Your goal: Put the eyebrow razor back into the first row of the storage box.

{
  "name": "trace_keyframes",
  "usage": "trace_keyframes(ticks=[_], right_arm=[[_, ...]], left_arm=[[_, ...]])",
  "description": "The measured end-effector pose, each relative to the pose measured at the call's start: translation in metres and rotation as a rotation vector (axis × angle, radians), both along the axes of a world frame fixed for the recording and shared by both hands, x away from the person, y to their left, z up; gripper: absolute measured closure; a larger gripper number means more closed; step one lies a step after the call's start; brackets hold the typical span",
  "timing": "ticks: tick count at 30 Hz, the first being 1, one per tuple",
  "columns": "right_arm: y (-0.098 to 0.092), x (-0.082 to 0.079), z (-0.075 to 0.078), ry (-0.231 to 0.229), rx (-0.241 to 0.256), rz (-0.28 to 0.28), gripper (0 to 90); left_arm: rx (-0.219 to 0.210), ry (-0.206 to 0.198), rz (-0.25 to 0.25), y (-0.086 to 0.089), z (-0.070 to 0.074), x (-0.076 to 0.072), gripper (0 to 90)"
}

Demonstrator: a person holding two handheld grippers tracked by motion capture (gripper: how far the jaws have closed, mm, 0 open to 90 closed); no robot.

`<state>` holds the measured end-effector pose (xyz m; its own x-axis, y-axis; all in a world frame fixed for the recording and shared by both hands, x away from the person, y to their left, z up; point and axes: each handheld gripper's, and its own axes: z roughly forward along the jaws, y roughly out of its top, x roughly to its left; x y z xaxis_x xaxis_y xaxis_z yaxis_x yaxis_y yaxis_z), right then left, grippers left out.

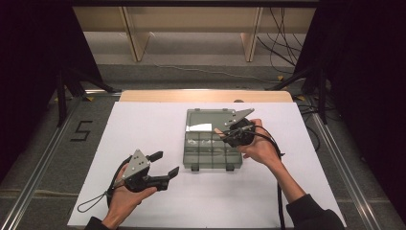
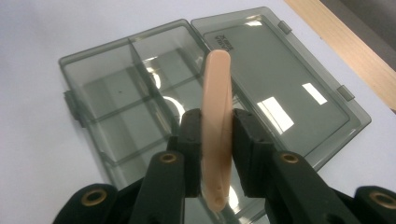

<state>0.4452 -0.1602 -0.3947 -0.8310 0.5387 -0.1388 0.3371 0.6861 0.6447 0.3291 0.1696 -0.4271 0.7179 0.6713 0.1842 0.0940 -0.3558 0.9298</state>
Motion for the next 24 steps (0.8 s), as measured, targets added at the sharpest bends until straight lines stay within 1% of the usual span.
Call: trace_keyframes(ticks=[1,2,3,4,5,6,7,8,9,13,14,16,18,20,22,23,24], right_arm=[[0.000,0.001,-0.002,-0.007,0.006,-0.003,74.4],[0.000,0.002,-0.002,-0.010,-0.002,-0.003,74.4],[0.000,0.003,-0.003,-0.006,-0.001,0.004,74.3],[0.000,0.005,-0.005,-0.020,0.001,-0.003,74.4],[0.000,0.006,-0.005,-0.011,-0.006,-0.002,74.3],[0.000,0.007,-0.007,-0.024,-0.006,-0.002,74.3],[0.001,0.008,-0.008,-0.026,-0.006,-0.005,74.4],[0.000,0.010,-0.010,-0.043,-0.016,0.004,74.4],[0.001,0.011,-0.010,-0.036,-0.015,-0.005,74.4],[0.000,0.014,-0.013,-0.024,-0.020,-0.005,74.4],[0.000,0.015,-0.015,-0.038,-0.018,-0.004,74.3],[0.000,0.017,-0.016,-0.041,-0.020,-0.005,74.3],[0.000,0.018,-0.017,-0.030,-0.018,-0.007,74.3],[-0.001,0.019,-0.019,-0.044,-0.023,-0.002,74.4],[0.000,0.020,-0.019,-0.043,-0.014,-0.002,74.3],[0.001,0.019,-0.019,-0.024,-0.014,-0.006,74.3],[0.000,0.020,-0.020,-0.027,-0.019,0.005,74.3]], left_arm=[[0.000,0.000,0.000,0.000,0.000,0.000,21.6],[0.000,0.000,-0.001,0.000,0.000,0.000,21.6],[0.000,-0.001,-0.001,0.000,0.000,0.000,21.6],[0.000,-0.001,0.000,0.000,0.000,0.000,21.6],[-0.006,-0.011,-0.012,0.000,0.000,0.001,21.6],[-0.005,-0.010,-0.010,0.000,0.000,0.001,21.6],[-0.006,-0.011,-0.010,0.000,0.000,0.001,21.6],[-0.005,-0.008,-0.007,0.000,0.000,0.001,21.6],[-0.004,-0.003,0.001,0.000,0.001,0.000,21.6],[-0.008,-0.006,-0.001,0.001,0.001,-0.001,21.6],[-0.008,-0.005,0.000,0.001,0.001,-0.001,21.6],[-0.007,-0.006,-0.002,0.001,0.001,-0.001,21.6],[-0.007,-0.006,-0.002,0.001,0.001,-0.001,21.6],[-0.006,-0.005,-0.001,0.001,0.001,-0.001,21.5],[-0.006,-0.005,-0.001,0.001,0.001,-0.001,21.6],[-0.006,-0.005,-0.002,0.001,0.001,-0.001,21.6],[-0.006,-0.005,-0.002,0.001,0.001,-0.001,21.6]])
